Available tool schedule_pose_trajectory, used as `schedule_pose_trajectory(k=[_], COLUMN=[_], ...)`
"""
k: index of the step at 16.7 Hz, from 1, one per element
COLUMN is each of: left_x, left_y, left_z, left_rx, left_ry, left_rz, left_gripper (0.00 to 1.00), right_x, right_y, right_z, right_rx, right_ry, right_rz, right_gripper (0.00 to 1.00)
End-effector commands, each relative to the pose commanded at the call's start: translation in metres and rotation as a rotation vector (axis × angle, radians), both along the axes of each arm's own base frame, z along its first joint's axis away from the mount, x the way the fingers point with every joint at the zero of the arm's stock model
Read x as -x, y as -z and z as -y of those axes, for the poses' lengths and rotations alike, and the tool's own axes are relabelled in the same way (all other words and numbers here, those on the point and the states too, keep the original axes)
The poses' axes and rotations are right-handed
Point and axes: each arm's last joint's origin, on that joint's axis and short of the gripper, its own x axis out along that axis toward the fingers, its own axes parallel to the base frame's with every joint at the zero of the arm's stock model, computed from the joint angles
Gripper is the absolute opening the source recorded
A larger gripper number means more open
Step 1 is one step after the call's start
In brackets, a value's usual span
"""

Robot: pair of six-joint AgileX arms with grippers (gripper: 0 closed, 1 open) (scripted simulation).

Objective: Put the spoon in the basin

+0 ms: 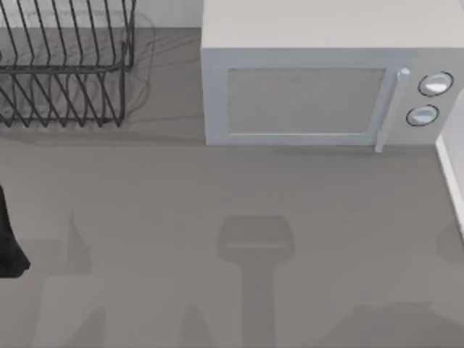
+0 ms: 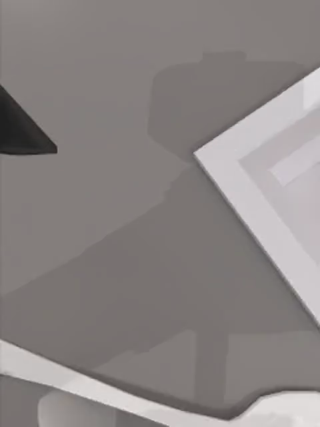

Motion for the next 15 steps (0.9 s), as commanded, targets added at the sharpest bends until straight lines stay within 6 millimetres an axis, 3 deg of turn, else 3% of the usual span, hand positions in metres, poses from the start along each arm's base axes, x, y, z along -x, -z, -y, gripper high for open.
schedule_pose_trajectory(k=[6,13,15], left_x=[0.000,0.000,0.000], left_y=[0.000,0.000,0.000], left_z=[0.000,0.000,0.000], left_rx=[0.000,0.000,0.000], left_ry=[0.000,0.000,0.000], left_rz=[0.000,0.000,0.000], left_gripper=[1.00,1.00,1.00], right_x=[-0.031,-0.034,-0.036], right_y=[-0.003,-0.003,0.006], right_z=[0.007,0.007,0.008], right_rx=[-0.066,-0.070,-0.070], right_ry=[0.203,0.219,0.223], right_rz=[-0.333,-0.362,-0.368], right_gripper=[1.00,1.00,1.00])
